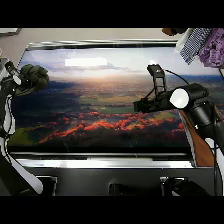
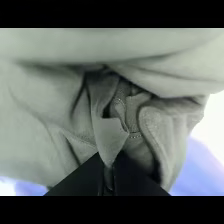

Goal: Fold the clothes and pants, and hang the long-sleeved shirts on hangers.

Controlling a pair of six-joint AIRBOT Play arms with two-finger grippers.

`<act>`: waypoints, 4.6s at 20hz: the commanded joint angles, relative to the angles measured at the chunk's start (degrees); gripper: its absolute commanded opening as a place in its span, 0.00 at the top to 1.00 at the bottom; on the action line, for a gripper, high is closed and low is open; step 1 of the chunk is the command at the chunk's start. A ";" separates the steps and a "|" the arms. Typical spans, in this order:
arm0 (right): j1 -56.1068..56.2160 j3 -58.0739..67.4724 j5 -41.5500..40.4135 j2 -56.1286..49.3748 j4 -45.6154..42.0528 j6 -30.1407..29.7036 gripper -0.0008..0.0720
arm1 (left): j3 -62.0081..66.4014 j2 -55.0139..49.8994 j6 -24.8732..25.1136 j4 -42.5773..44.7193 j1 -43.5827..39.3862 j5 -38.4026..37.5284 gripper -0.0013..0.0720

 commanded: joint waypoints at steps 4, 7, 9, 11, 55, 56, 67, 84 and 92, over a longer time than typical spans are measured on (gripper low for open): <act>0.04 0.07 0.00 0.04 0.02 0.02 0.94 | 0.52 11.30 11.52 -18.01 -3.26 -22.77 0.97; 0.04 0.07 0.00 0.04 0.02 0.02 0.94 | -5.97 21.27 10.86 -17.97 -7.74 -25.94 0.97; 0.04 0.07 0.00 0.04 0.02 0.02 0.94 | -11.65 28.00 10.62 -17.99 -11.61 -28.17 0.97; 0.04 0.07 0.00 0.04 0.02 0.02 0.94 | -19.02 34.77 9.55 -17.99 -16.22 -29.05 0.97; -23.43 -26.77 1.31 1.22 37.75 -2.62 0.25 | -64.35 75.76 6.91 -20.59 -10.58 -23.98 0.00; -22.03 -31.21 -1.33 1.22 41.51 -4.39 0.25 | -64.32 74.44 8.96 -20.09 -10.56 -23.91 0.00; 3.41 -41.64 -30.16 -11.76 63.87 -6.16 0.58 | -64.37 71.58 6.08 -16.87 -9.75 -24.98 0.01; -29.18 -37.46 -8.02 3.87 31.23 -3.32 0.95 | -64.59 42.25 23.17 -42.01 -3.85 -1.49 0.02; -29.18 -37.48 -7.43 3.85 32.15 -2.25 0.95 | -63.78 36.02 23.19 -43.04 -6.58 9.18 0.26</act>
